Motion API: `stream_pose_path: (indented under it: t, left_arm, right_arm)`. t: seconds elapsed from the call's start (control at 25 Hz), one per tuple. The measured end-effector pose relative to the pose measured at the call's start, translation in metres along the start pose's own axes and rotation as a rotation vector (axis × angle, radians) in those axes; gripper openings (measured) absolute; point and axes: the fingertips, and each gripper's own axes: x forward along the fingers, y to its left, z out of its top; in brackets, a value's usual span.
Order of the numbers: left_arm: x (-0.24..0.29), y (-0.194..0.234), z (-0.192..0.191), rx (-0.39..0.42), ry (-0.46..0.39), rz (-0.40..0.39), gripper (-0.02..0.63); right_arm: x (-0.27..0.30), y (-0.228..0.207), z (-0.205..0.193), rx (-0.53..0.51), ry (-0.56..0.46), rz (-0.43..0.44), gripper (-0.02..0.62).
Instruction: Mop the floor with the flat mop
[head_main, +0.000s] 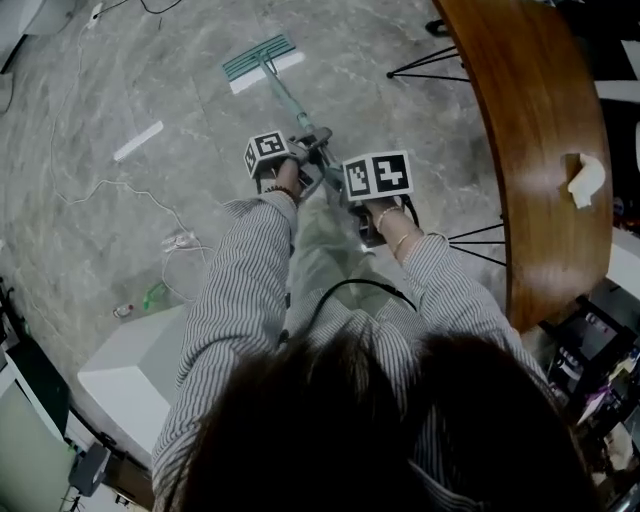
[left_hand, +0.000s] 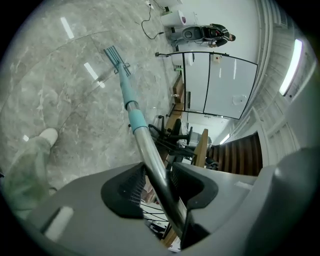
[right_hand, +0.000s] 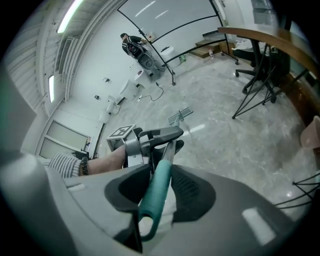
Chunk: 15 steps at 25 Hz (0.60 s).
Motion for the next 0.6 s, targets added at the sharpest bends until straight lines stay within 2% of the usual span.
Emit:
stream_pose_path:
  t: [0.32,0.48,0.6]
  left_arm:
    - [-0.008,0.060,-0.199,-0.013,0.025,0.026,0.155]
    - [-0.011,0.073,-0.282,-0.037,0.042,0.005,0.155]
    - [-0.016,0.083,-0.339,-0.036,0.087,0.021,0.155]
  right_arm:
    - [-0.081,-0.057,-0.181,-0.069,0.078,-0.008,0.132]
    - [-0.126,-0.076,-0.248,-0.100,0.098,-0.015,0.132]
    - [-0.154,-0.086,-0.294,-0.099,0.108,0.003,0.134]
